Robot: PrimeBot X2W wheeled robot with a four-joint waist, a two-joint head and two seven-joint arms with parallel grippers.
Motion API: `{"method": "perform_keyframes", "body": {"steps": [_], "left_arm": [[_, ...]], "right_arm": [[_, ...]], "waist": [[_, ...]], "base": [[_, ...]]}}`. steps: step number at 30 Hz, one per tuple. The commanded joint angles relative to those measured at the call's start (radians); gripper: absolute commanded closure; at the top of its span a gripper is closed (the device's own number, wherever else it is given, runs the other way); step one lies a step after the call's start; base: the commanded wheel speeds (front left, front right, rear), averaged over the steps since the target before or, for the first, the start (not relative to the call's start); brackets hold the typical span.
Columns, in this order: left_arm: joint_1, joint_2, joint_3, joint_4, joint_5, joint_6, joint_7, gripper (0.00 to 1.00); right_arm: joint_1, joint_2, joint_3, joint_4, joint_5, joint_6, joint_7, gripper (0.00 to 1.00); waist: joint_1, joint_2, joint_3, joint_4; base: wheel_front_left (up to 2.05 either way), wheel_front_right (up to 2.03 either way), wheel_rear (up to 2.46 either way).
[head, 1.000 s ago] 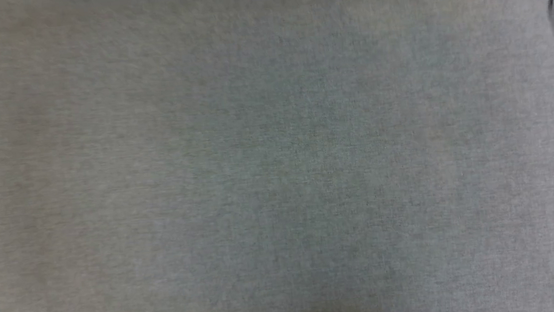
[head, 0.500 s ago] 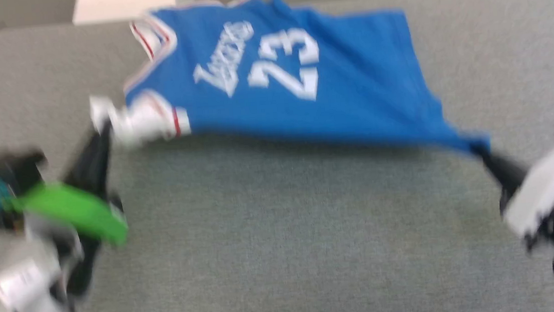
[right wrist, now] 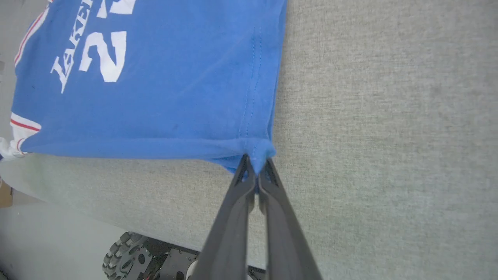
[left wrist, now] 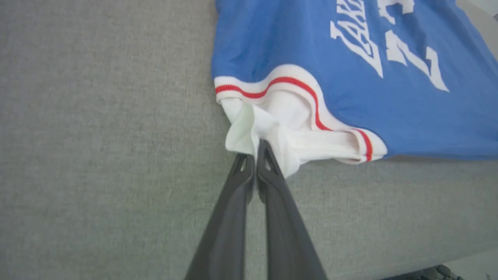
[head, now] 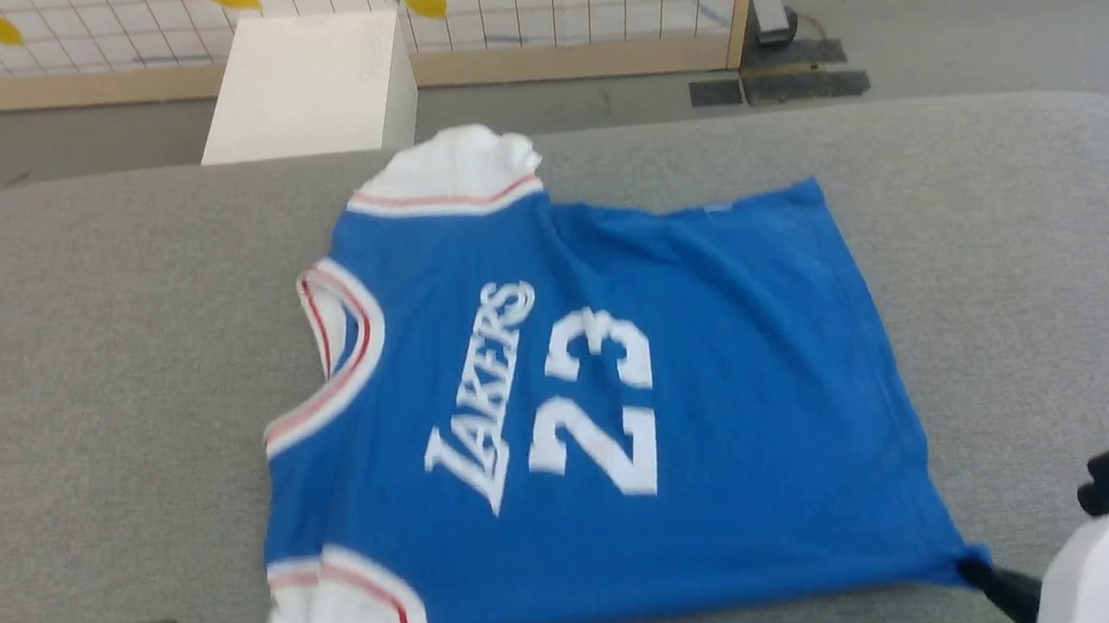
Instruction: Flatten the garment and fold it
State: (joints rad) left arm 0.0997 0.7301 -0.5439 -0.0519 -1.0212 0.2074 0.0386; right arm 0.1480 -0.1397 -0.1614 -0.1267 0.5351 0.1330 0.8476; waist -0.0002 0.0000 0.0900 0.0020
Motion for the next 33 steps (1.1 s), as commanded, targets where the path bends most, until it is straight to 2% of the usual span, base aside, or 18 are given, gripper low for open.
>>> {"method": "perform_keyframes", "body": {"steps": [1,6,9,12,17,22,23,33], "left_arm": [[0.046,0.026,0.004,-0.005,-0.035,0.03,0.034,1.0],[0.145,0.045,0.0,-0.066,-0.131,0.081,0.127,1.0],[0.177,0.053,0.01,-0.111,-0.174,0.095,0.155,1.0],[0.169,0.057,0.043,-0.152,-0.18,0.091,0.126,1.0],[0.088,0.069,0.093,-0.184,-0.12,0.067,0.049,1.0],[-0.041,0.075,0.097,-0.158,-0.045,0.035,0.029,1.0],[-0.178,0.051,0.084,-0.082,0.001,-0.008,0.031,1.0],[-0.406,-0.044,0.021,0.152,0.038,-0.114,0.063,1.0]], "right_arm": [[0.023,-0.021,-0.011,0.002,-0.015,-0.002,0.015,1.0],[0.062,-0.031,-0.021,0.008,-0.025,-0.002,0.071,1.0],[0.077,-0.037,-0.029,0.003,-0.034,-0.002,0.1,1.0],[0.068,-0.033,-0.039,-0.02,-0.04,-0.002,0.093,1.0],[0.001,-0.02,-0.04,-0.047,-0.056,-0.002,0.055,1.0],[-0.086,-0.024,-0.025,-0.037,-0.081,-0.002,0.036,1.0],[-0.182,-0.028,0.005,-0.006,-0.122,-0.002,0.018,1.0],[-0.39,-0.02,0.08,0.138,-0.231,-0.002,-0.009,1.0]], "waist": [[0.0002,0.0,-0.014,-0.004],[0.0002,0.0,-0.022,-0.006],[0.0002,0.0,-0.024,-0.007],[0.0002,0.0,-0.022,-0.009],[0.0002,0.0,-0.009,-0.016],[0.0002,0.0,0.023,-0.018],[0.0002,0.0,0.083,-0.02],[0.0002,0.0,0.231,-0.019]], "base": [[0.0,0.0,0.0],[0.0,0.0,0.0],[0.0,0.0,0.0],[0.0,0.0,0.0],[0.0,0.0,0.0],[0.0,0.0,0.0],[0.0,0.0,0.0],[0.0,0.0,0.0]]}}
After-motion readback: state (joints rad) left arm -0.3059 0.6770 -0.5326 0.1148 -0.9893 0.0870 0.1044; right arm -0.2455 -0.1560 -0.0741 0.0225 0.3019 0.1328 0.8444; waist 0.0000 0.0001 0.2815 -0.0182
